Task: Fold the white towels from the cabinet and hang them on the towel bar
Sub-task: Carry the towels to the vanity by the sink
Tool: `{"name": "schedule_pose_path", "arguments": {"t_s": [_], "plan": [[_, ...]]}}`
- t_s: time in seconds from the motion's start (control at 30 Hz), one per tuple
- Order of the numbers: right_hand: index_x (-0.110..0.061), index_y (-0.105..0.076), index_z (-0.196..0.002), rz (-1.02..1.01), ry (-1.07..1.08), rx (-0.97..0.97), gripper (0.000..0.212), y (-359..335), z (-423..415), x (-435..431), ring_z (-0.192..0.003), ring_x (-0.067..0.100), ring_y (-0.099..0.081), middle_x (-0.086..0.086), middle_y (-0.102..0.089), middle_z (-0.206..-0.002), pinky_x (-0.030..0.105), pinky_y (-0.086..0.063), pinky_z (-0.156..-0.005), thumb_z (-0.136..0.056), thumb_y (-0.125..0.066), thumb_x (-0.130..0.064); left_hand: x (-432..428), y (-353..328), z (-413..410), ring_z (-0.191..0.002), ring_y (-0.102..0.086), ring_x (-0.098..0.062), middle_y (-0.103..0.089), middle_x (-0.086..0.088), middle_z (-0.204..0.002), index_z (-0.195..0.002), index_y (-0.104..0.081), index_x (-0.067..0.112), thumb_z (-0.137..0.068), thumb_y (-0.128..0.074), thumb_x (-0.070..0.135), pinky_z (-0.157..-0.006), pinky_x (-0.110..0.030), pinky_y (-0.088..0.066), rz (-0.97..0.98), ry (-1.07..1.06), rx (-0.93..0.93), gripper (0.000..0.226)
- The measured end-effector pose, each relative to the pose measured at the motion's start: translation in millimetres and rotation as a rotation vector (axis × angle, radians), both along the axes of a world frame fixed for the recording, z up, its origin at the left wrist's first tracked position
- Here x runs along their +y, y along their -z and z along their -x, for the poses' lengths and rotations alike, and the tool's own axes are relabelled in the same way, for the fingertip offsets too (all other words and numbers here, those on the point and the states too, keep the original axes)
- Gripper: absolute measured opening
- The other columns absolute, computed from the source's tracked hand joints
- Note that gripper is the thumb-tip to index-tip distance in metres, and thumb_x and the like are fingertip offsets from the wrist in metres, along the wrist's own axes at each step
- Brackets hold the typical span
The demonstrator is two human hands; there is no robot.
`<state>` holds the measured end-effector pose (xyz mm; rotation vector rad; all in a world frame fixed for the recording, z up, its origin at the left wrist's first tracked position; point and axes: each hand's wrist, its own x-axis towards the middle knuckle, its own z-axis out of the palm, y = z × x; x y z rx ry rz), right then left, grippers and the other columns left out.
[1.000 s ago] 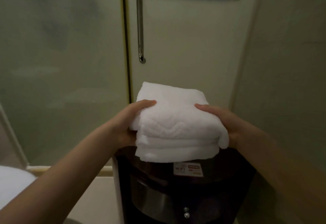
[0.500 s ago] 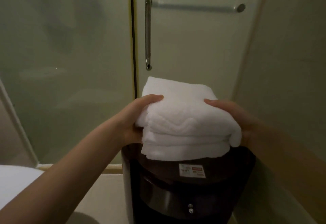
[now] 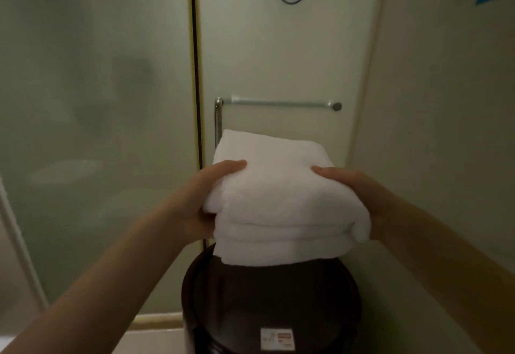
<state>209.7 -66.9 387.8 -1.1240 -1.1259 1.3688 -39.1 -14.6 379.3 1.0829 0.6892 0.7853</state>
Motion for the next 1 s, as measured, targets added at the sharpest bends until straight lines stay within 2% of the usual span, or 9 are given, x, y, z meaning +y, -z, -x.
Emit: {"name": "schedule_pose_path", "arguments": {"t_s": [0.1,0.17,0.3,0.4,0.53,0.7,1.0], "plan": [[-0.008,-0.077,-0.084,0.011,0.012,-0.006,0.041,-62,-4,-24,-0.071,0.025,-0.071,0.014,-0.073,-0.079,0.029,-0.054,-0.053,-0.056,-0.076,-0.038,-25,-60,-5,-0.081,-0.071,-0.031,-0.073,-0.014,-0.094,-0.092,-0.077,0.013,-0.071,-0.071,0.037,-0.063,-0.041,-0.057,0.016,0.001,0.016,0.033],[-0.008,-0.074,-0.089,0.029,0.018,-0.002,0.041,-102,-5,-39,-0.071,0.025,-0.071,0.014,-0.072,-0.081,0.029,-0.054,-0.056,-0.061,-0.075,-0.038,-41,-103,-6,-0.08,-0.071,-0.031,-0.073,-0.014,-0.092,-0.089,-0.078,0.013,-0.07,-0.071,0.038,-0.063,-0.04,-0.057,0.025,0.0,0.028,0.032],[-0.009,-0.078,-0.08,0.048,-0.003,0.008,0.035,-182,-2,-67,-0.067,0.025,-0.071,0.015,-0.072,-0.077,0.029,-0.054,-0.053,-0.061,-0.074,-0.037,-67,-183,-4,-0.079,-0.071,-0.032,-0.072,-0.016,-0.09,-0.096,-0.073,0.011,-0.067,-0.073,0.041,-0.064,-0.04,-0.057,0.048,-0.002,0.064,0.041],[-0.009,-0.073,-0.091,0.025,-0.009,0.014,0.041,-237,2,-84,-0.065,0.025,-0.07,0.013,-0.071,-0.077,0.028,-0.053,-0.052,-0.061,-0.073,-0.036,-83,-238,-2,-0.078,-0.071,-0.031,-0.072,-0.015,-0.089,-0.09,-0.075,0.011,-0.065,-0.073,0.042,-0.065,-0.04,-0.057,0.055,0.013,0.064,0.04],[-0.013,-0.078,-0.076,-0.028,-0.026,0.019,0.026,-297,6,-106,-0.064,0.022,-0.07,0.011,-0.072,-0.075,0.025,-0.053,-0.051,-0.07,-0.064,-0.034,-103,-295,-2,-0.073,-0.071,-0.028,-0.072,-0.012,-0.083,-0.08,-0.076,0.013,-0.065,-0.071,0.042,-0.062,-0.038,-0.057,0.029,0.043,0.043,0.034],[-0.014,-0.078,-0.067,-0.011,-0.057,0.05,0.026,-337,8,-135,-0.061,0.021,-0.07,0.009,-0.071,-0.069,0.025,-0.053,-0.05,-0.071,-0.063,-0.035,-126,-345,-5,-0.07,-0.071,-0.025,-0.073,-0.01,-0.078,-0.072,-0.076,0.014,-0.067,-0.069,0.043,-0.063,-0.037,-0.058,-0.002,0.058,0.058,0.03],[-0.013,-0.077,-0.07,-0.038,-0.036,0.044,0.026,-373,-3,-147,-0.064,0.021,-0.07,0.009,-0.071,-0.071,0.025,-0.054,-0.053,-0.072,-0.064,-0.036,-133,-377,-17,-0.064,-0.07,-0.026,-0.072,-0.011,-0.072,-0.068,-0.076,0.012,-0.07,-0.065,0.042,-0.055,-0.034,-0.056,-0.035,0.146,0.008,0.032]]}}
